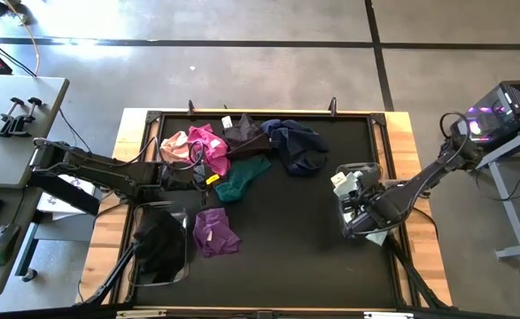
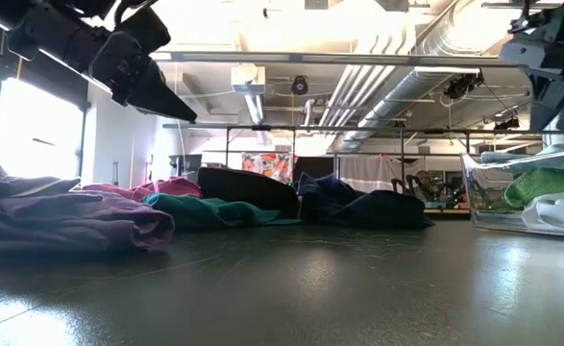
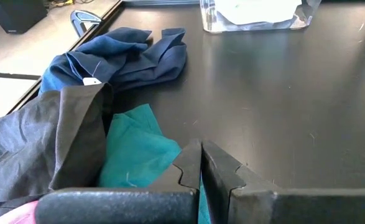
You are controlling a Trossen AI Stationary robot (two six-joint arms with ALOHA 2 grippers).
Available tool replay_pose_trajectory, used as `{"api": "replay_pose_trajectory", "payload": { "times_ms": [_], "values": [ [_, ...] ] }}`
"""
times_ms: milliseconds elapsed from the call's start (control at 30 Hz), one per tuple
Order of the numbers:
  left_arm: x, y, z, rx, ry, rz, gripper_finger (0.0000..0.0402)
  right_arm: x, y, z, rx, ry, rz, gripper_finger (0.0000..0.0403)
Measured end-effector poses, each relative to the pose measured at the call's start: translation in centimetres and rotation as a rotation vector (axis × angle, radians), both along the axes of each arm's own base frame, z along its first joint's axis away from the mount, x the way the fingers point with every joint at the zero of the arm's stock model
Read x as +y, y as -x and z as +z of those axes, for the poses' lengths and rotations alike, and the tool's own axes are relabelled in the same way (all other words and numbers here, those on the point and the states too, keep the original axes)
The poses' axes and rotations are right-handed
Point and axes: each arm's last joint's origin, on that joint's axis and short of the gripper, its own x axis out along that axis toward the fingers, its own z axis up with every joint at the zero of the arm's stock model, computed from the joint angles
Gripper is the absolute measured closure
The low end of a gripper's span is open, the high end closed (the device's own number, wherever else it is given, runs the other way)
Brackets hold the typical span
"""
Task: Sort towels by color in basket
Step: Put the light blue towel into the right transparent bin
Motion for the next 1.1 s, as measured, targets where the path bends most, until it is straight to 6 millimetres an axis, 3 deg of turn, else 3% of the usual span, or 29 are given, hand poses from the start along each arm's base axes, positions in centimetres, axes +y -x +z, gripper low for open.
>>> {"api": "replay_pose_trajectory", "payload": {
  "times_ms": [133, 333, 500, 633, 733, 900, 1000, 1100],
  "values": [
    [0.0, 0.0, 0.0, 0.002, 0.000, 0.000, 0.0401, -0.6, -1.0, -1.7, -0.015, -0.038, 0.038, 0.0210],
    [0.0, 0.0, 0.0, 0.005, -0.008, -0.004, 0.0401, -3.2, -0.9, -5.0, 0.032, 0.008, -0.083, 0.0222],
    [0.0, 0.0, -0.1, 0.014, -0.017, -0.008, 0.0402, -4.3, -2.3, -4.2, 0.039, 0.134, -0.057, 0.0242],
    [0.0, -0.1, -0.3, 0.030, -0.018, -0.008, 0.0402, -4.4, -2.6, -1.7, 0.117, 0.130, -0.035, 0.0251],
    [0.0, -0.1, -0.3, 0.027, -0.012, -0.004, 0.0401, -3.5, -2.7, 0.8, 0.161, 0.055, -0.009, 0.0254],
    [0.0, 0.0, -0.5, 0.043, 0.005, 0.005, 0.0401, -0.7, -2.8, 3.4, 0.183, -0.264, 0.059, 0.0254],
    [-0.1, 0.1, -0.5, 0.049, 0.012, 0.006, 0.0401, 0.5, -2.5, 3.5, 0.164, -0.339, 0.034, 0.0254],
    [-0.1, 0.1, -0.5, 0.050, 0.012, 0.004, 0.0402, 1.0, -1.7, 2.2, 0.202, -0.346, -0.045, 0.0254]
  ]
}}
